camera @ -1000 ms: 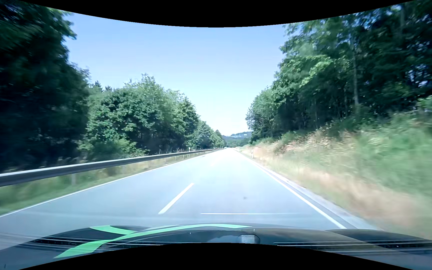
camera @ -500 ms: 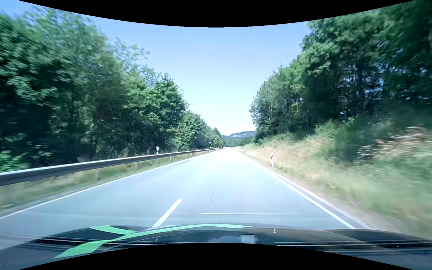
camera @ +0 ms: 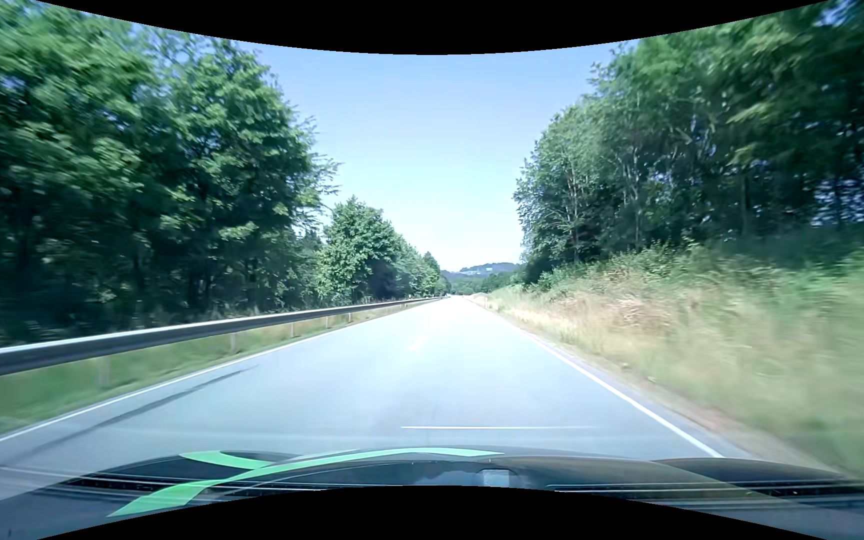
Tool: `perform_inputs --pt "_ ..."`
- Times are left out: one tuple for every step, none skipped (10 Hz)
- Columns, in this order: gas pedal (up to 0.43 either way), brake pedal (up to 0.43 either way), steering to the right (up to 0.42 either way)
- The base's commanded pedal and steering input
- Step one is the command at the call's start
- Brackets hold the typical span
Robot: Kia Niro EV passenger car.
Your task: Follow the waypoints while adhering to traffic rules and regulations
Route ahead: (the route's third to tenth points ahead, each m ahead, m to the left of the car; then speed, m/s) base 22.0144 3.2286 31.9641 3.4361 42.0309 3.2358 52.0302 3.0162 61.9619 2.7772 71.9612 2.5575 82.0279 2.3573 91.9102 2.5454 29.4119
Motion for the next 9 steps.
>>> perform_inputs --pt "0.228 0.000 0.001" --pt "0.228 0.000 0.000" --pt "0.220 0.000 0.000" --pt "0.220 0.000 0.001" --pt "0.209 0.000 0.000" --pt "0.209 0.000 0.000" --pt "0.209 0.000 0.000" --pt "0.209 0.000 0.000" --pt "0.209 0.000 0.001"
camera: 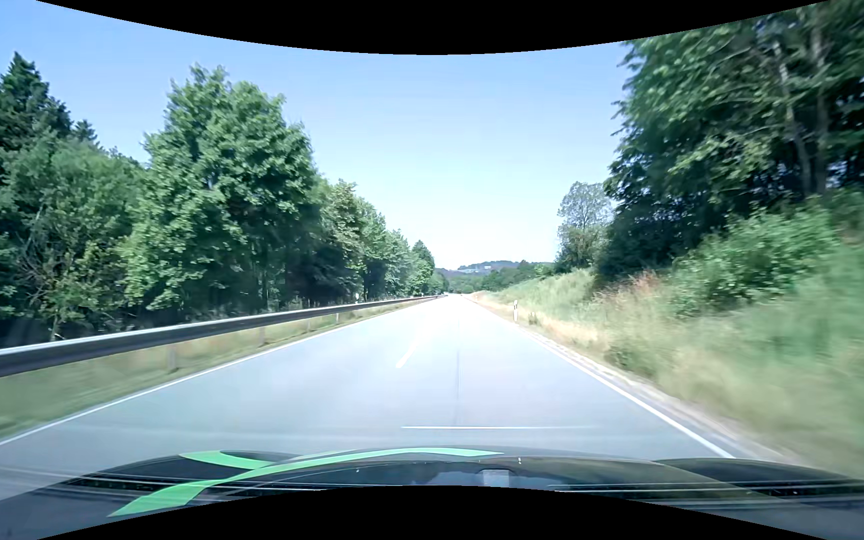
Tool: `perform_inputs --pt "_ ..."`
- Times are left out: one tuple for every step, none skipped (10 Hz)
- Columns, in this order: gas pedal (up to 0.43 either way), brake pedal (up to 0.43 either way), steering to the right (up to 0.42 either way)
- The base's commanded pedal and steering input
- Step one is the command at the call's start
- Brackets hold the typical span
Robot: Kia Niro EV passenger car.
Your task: Follow the waypoints while adhering to traffic rules and regulations
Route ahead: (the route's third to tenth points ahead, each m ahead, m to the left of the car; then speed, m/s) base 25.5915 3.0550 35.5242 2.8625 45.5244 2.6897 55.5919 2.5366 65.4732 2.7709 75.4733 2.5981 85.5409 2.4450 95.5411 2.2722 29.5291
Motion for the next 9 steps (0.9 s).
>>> perform_inputs --pt "0.209 0.000 0.000" --pt "0.209 0.000 0.000" --pt "0.209 0.000 0.001" --pt "0.209 0.000 0.001" --pt "0.209 0.000 0.000" --pt "0.197 0.000 0.000" --pt "0.177 0.000 0.001" --pt "0.177 0.000 0.001" --pt "0.177 0.000 0.000"
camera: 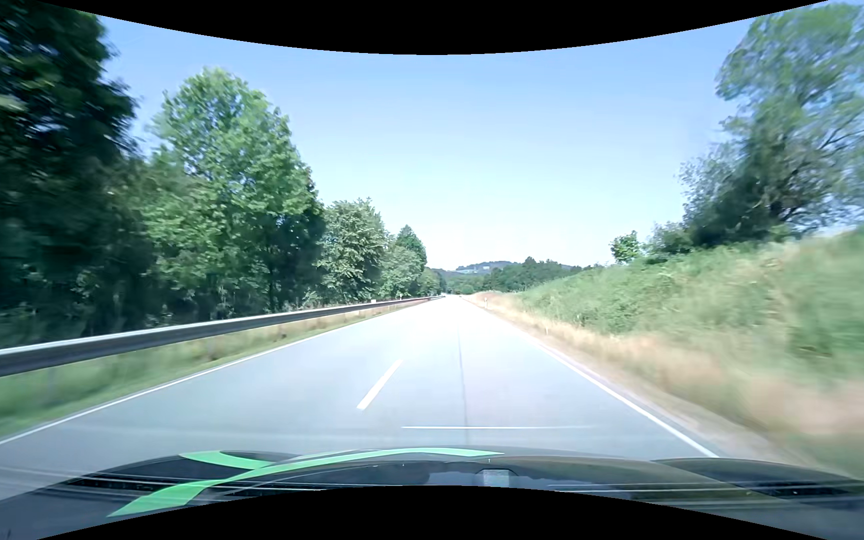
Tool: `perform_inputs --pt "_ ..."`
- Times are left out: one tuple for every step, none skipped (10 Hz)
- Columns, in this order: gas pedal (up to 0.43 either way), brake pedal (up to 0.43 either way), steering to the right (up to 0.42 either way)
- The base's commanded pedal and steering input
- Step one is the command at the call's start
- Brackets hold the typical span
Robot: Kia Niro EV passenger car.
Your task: Follow the waypoints while adhering to traffic rules and regulations
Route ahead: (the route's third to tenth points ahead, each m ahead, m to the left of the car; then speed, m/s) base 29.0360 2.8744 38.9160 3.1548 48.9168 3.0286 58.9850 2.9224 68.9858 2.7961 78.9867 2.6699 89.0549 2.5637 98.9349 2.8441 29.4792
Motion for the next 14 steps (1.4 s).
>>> perform_inputs --pt "0.177 0.000 0.000" --pt "0.177 0.000 0.000" --pt "0.177 0.000 0.000" --pt "0.138 0.000 0.000" --pt "0.110 0.000 0.000" --pt "0.110 0.000 0.000" --pt "0.110 0.000 0.000" --pt "0.118 0.000 0.000" --pt "0.118 0.000 0.000" --pt "0.118 0.000 0.000" --pt "0.118 0.000 0.000" --pt "0.118 0.000 -0.001" --pt "0.118 0.000 -0.001" --pt "0.130 0.000 -0.001"
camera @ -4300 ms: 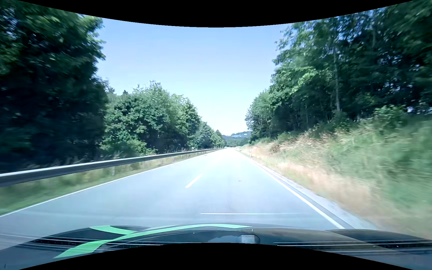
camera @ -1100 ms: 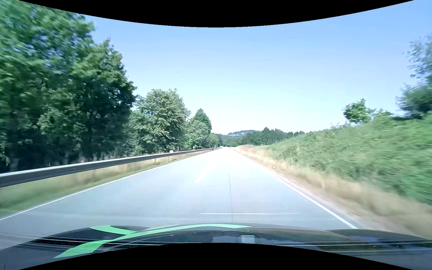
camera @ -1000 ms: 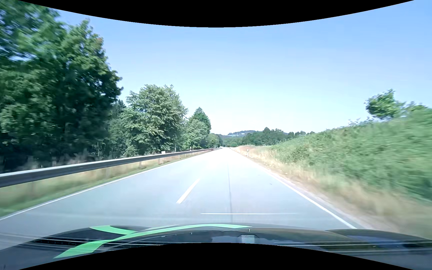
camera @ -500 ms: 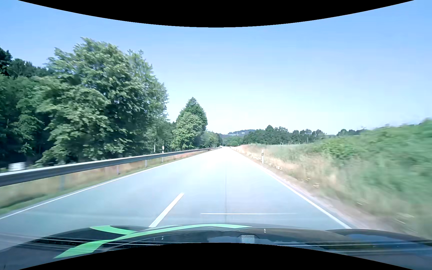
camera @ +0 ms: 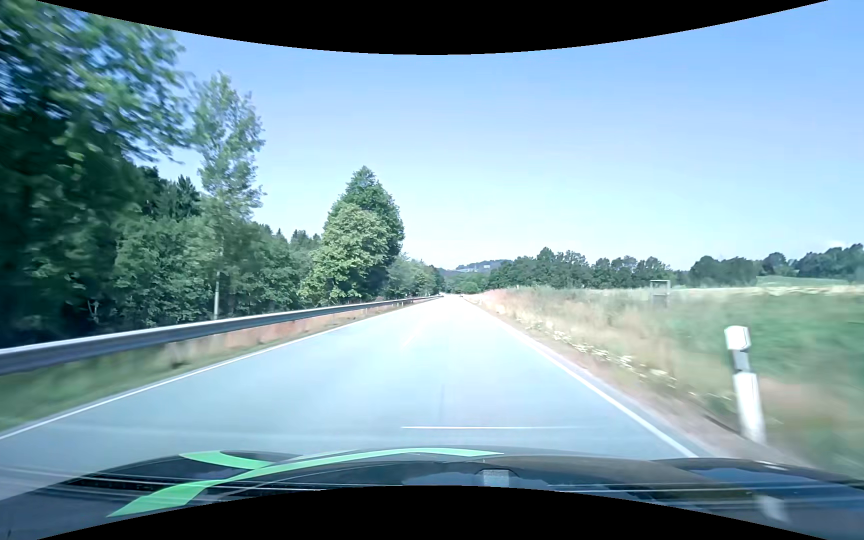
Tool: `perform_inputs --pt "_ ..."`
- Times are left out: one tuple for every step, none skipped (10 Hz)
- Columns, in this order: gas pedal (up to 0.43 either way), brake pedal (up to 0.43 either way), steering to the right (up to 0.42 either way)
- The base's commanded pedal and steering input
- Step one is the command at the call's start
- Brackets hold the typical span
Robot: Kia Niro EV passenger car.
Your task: Follow the waypoints while adhering to traffic rules and regulations
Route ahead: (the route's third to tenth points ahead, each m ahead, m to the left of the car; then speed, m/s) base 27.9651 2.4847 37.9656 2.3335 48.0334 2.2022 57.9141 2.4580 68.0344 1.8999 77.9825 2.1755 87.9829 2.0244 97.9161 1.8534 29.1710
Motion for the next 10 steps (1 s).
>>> perform_inputs --pt "0.130 0.000 -0.001" --pt "0.138 0.000 -0.001" --pt "0.150 0.000 -0.001" --pt "0.150 0.000 -0.001" --pt "0.130 0.000 -0.001" --pt "0.130 0.000 -0.002" --pt "0.067 0.000 -0.002" --pt "0.020 0.000 -0.001" --pt "0.020 0.000 -0.001" --pt "0.039 0.000 -0.001"
